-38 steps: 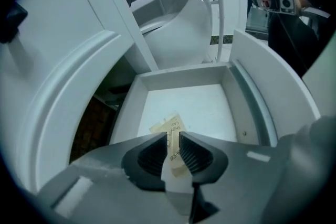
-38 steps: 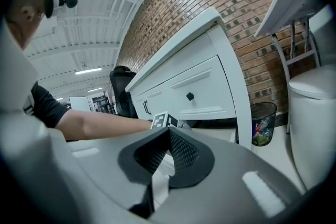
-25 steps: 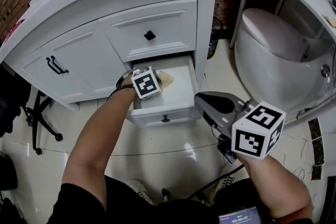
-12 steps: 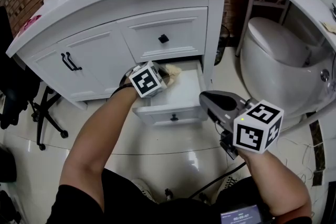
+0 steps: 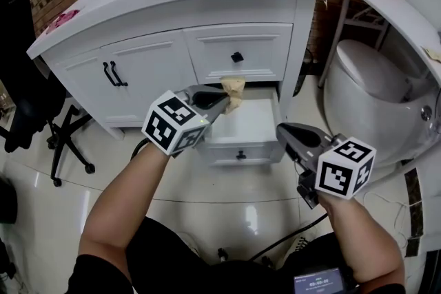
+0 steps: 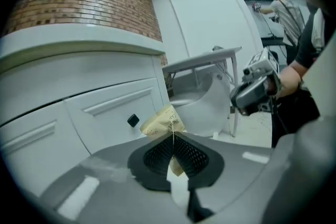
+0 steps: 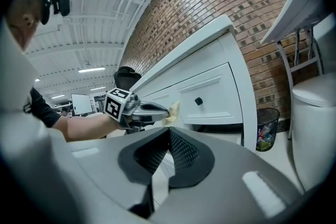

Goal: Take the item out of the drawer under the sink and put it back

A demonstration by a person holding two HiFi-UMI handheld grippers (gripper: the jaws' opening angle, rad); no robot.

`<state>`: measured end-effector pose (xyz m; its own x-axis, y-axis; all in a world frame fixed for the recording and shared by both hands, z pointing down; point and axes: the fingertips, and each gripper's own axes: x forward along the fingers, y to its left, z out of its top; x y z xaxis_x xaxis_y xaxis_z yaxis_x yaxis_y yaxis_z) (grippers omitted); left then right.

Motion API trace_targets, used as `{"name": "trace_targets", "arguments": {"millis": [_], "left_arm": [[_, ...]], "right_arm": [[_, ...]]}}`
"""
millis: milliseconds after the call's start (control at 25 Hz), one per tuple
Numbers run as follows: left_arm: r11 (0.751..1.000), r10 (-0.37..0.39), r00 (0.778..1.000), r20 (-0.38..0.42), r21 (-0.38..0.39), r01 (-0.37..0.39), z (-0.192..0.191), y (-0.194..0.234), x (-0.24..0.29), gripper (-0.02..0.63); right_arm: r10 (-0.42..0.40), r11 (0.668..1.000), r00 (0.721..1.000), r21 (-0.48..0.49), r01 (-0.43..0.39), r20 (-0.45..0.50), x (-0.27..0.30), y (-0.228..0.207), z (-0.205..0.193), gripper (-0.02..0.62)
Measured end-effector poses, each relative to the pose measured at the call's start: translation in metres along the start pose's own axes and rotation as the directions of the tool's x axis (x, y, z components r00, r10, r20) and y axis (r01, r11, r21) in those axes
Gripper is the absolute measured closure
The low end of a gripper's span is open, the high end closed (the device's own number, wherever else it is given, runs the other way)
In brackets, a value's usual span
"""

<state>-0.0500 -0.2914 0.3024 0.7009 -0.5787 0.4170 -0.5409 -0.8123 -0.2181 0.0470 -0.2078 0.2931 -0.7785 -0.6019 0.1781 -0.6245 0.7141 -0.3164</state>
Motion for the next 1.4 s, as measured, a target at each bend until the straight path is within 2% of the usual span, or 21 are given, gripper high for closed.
{"name": "trace_targets", "arguments": {"millis": [120,240,480,720,1080,1400], "left_arm": [[0.997,0.043,0.993,0.107,-0.068,-0.036,0.016,-0.006,-0.036,0.597],[0.99,0.081,0.977,0.198,-0.128,-0.056,0.026,-0.015,-0.064,0.597],[0.968,0.114,0.944,0.311,-0.249,-0.035,0.032,-0.037,-0.102,0.597],[0.958,0.135,0.948,0.288,-0.284,-0.05,0.001,-0.045,-0.095,0.597],[0.929,0.156,0.954,0.256,-0.365,-0.054,-0.028,-0.046,-0.093,0.597],[0.947,0.132,0.958,0.254,-0.318,-0.046,-0.023,-0.057,-0.094,0.598]], "right_arm": [[-0.006,1.0,1.0,-0.004,0.006,0.0,0.0,0.001,0.0,0.592],[-0.006,1.0,1.0,-0.003,0.006,0.001,-0.001,0.004,0.0,0.592],[-0.006,0.999,1.0,-0.036,0.006,0.005,-0.003,0.013,0.002,0.592],[-0.026,0.999,1.0,-0.039,0.026,-0.002,-0.002,0.009,0.0,0.592],[-0.04,0.998,0.999,-0.046,0.04,-0.01,-0.002,0.004,-0.003,0.592],[-0.045,0.998,0.999,-0.044,0.044,-0.025,0.0,0.003,-0.006,0.592]]}}
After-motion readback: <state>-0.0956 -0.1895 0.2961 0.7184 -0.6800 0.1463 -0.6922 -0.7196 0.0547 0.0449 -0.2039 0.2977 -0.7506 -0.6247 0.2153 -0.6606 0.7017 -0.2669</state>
